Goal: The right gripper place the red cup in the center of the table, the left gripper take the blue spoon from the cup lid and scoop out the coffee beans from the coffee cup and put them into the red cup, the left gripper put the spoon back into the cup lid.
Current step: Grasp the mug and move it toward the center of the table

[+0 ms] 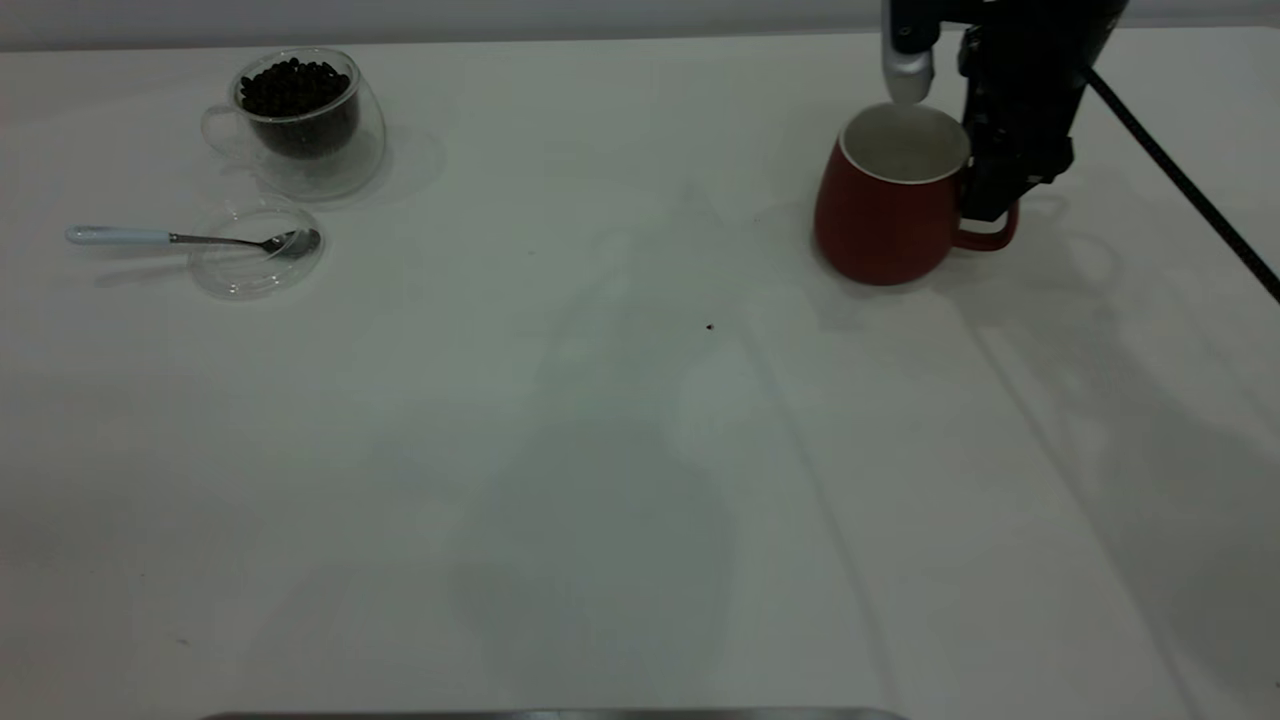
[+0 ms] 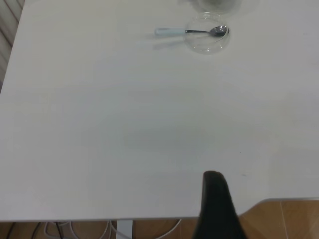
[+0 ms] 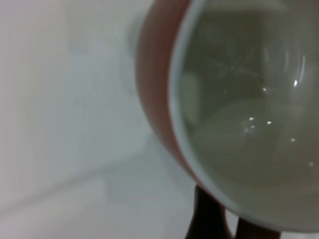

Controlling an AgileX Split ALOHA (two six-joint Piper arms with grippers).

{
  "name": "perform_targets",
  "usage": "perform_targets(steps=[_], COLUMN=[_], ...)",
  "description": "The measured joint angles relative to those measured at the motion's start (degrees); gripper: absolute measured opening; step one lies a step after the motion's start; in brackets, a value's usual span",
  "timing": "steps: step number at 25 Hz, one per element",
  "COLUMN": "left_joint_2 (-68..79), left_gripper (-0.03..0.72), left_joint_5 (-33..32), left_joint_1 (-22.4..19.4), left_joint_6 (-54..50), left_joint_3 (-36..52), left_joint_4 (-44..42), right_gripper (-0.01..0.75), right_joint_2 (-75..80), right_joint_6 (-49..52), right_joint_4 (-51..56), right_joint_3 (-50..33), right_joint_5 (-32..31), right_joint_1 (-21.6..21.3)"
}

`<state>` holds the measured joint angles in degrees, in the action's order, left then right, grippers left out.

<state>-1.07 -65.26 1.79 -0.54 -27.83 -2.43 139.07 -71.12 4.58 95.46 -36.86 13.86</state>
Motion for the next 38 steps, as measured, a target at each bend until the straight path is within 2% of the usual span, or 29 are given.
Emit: perform_targets(steps=[18, 38], left_joint_2=[-0.01, -0.06], left_gripper=[0.57, 0.57], left_joint_5=[0.0, 0.0], left_joint_1=[0.0, 0.0], left_joint_6=[0.0, 0.0], left_joint_3=[0.0, 0.0], left_joint_4=[0.0, 0.0], right_gripper=[0.596, 0.596], right_joint_2=[0.0, 0.0], right_joint_6=[-0.23, -0.3], right_joint_4=[1.57, 6.47], right_joint_3=[0.53, 0.53], right_joint_5=[0.43, 1.97], right_joint_1=[6.37, 11.28])
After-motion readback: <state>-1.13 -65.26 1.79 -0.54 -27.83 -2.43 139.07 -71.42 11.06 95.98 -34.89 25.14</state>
